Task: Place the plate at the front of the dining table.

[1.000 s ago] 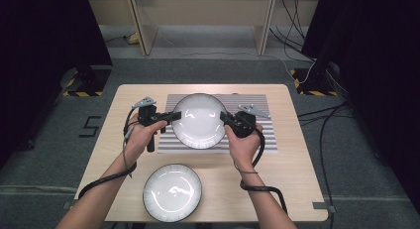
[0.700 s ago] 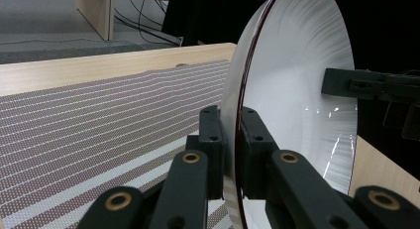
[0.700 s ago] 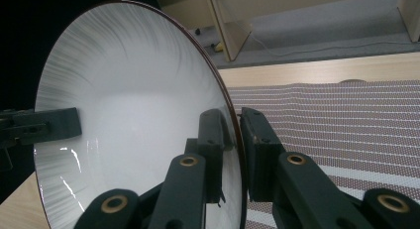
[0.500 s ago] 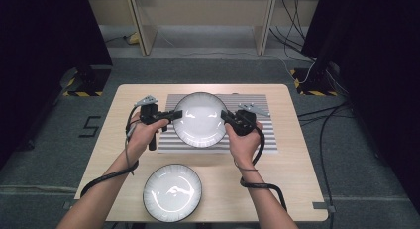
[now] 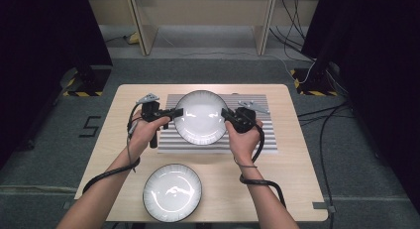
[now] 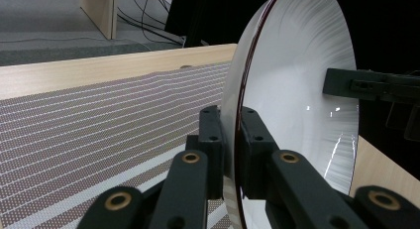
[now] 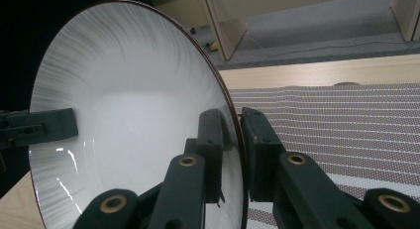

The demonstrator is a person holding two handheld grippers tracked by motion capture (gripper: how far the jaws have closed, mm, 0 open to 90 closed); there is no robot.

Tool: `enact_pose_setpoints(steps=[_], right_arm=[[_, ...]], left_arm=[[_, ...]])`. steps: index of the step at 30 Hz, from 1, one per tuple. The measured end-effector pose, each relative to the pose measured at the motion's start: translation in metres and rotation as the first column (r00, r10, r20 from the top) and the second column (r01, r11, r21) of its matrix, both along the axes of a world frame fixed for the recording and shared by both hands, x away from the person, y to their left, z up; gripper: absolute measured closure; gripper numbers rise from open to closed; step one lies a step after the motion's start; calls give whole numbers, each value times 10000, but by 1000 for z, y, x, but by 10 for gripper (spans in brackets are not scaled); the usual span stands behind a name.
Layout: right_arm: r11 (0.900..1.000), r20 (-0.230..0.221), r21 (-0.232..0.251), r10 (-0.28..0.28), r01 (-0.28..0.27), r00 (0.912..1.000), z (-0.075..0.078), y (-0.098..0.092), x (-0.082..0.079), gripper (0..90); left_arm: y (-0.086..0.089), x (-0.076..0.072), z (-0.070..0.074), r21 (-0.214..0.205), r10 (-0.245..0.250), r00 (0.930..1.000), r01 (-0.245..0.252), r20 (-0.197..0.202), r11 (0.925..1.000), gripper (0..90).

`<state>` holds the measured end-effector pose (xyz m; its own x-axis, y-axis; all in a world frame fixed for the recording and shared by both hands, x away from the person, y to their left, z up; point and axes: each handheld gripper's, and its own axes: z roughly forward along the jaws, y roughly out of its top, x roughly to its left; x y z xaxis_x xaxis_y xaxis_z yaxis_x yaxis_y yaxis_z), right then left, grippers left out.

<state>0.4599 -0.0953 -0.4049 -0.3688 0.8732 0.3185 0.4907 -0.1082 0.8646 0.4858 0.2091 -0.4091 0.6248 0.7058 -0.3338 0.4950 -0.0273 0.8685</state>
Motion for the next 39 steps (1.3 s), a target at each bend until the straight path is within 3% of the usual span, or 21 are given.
enact_pose_setpoints(steps=[39], right_arm=[[9996, -127, -158, -229, 227, 9997, -6, 0, 24, 799]], left_arm=[[-5, 25, -8, 56, 205, 9994, -204, -288, 9998, 815]])
